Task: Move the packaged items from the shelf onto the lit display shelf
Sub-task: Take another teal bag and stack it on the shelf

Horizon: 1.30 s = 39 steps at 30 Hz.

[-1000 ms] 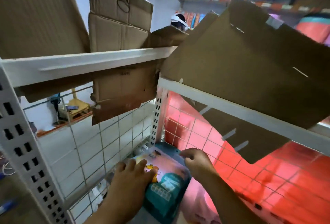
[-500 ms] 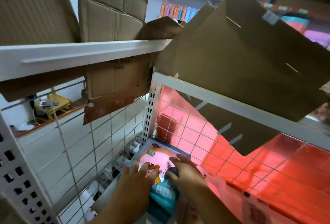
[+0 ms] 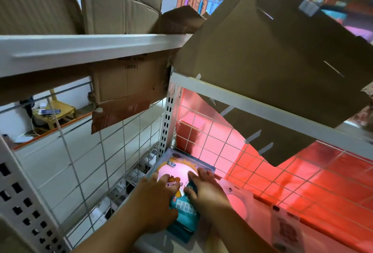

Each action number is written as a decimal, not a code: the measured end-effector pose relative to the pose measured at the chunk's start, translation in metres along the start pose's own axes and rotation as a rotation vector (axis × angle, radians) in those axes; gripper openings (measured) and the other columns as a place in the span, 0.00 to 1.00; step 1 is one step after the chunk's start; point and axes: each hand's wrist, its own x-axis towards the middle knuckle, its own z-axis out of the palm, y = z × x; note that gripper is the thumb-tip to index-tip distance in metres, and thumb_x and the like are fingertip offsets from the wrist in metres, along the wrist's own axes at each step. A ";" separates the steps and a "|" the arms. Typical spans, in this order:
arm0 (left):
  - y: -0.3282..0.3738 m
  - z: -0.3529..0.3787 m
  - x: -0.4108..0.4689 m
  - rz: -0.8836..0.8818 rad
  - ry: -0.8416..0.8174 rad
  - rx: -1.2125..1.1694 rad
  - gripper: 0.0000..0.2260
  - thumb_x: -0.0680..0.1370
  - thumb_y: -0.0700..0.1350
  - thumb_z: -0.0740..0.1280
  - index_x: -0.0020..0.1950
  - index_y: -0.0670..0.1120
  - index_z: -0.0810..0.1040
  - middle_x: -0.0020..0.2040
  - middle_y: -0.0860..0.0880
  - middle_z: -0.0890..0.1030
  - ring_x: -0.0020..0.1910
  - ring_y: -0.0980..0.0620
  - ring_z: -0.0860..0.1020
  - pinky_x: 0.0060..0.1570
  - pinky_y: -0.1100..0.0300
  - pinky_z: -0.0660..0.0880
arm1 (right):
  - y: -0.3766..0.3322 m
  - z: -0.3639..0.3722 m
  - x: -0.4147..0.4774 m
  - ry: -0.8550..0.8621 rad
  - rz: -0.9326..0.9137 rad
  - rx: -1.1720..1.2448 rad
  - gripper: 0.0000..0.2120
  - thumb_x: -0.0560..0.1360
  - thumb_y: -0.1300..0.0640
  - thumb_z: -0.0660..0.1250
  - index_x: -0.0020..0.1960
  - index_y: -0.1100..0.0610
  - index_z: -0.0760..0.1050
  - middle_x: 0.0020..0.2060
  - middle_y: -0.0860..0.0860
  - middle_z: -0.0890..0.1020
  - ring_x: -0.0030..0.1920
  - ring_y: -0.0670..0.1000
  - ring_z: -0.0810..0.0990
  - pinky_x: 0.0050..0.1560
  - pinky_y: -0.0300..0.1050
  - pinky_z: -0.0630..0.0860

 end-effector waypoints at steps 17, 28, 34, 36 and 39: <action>-0.033 0.005 0.024 -0.134 0.153 -0.351 0.27 0.78 0.64 0.64 0.76 0.62 0.65 0.73 0.49 0.72 0.67 0.47 0.72 0.64 0.49 0.75 | -0.014 -0.003 -0.040 0.242 0.210 0.326 0.31 0.79 0.44 0.67 0.78 0.50 0.62 0.70 0.50 0.73 0.59 0.49 0.78 0.52 0.28 0.73; -0.039 -0.004 0.034 -0.243 -0.148 -0.570 0.34 0.83 0.57 0.64 0.83 0.54 0.50 0.71 0.42 0.74 0.49 0.56 0.73 0.35 0.72 0.66 | -0.042 0.017 -0.050 -0.014 0.334 0.538 0.41 0.79 0.40 0.64 0.82 0.51 0.45 0.66 0.53 0.72 0.61 0.49 0.76 0.61 0.45 0.78; -0.038 -0.001 0.034 -0.199 -0.127 -0.511 0.34 0.83 0.56 0.64 0.83 0.54 0.49 0.70 0.42 0.76 0.49 0.54 0.76 0.44 0.66 0.74 | -0.044 0.018 -0.055 -0.047 0.287 0.438 0.45 0.77 0.37 0.64 0.82 0.51 0.43 0.71 0.56 0.67 0.66 0.52 0.73 0.65 0.46 0.74; -0.037 0.000 0.033 -0.216 -0.086 -0.436 0.33 0.82 0.58 0.64 0.83 0.54 0.51 0.72 0.42 0.73 0.58 0.50 0.78 0.55 0.59 0.77 | -0.040 0.015 -0.058 -0.036 0.271 0.402 0.44 0.77 0.35 0.64 0.82 0.50 0.45 0.70 0.55 0.70 0.64 0.51 0.74 0.64 0.47 0.76; -0.033 0.002 0.032 -0.126 0.130 -0.119 0.32 0.80 0.61 0.64 0.81 0.56 0.58 0.77 0.45 0.67 0.72 0.45 0.70 0.68 0.48 0.72 | -0.032 0.005 -0.057 0.091 0.256 0.203 0.42 0.75 0.35 0.65 0.81 0.48 0.50 0.74 0.55 0.65 0.68 0.55 0.72 0.65 0.49 0.75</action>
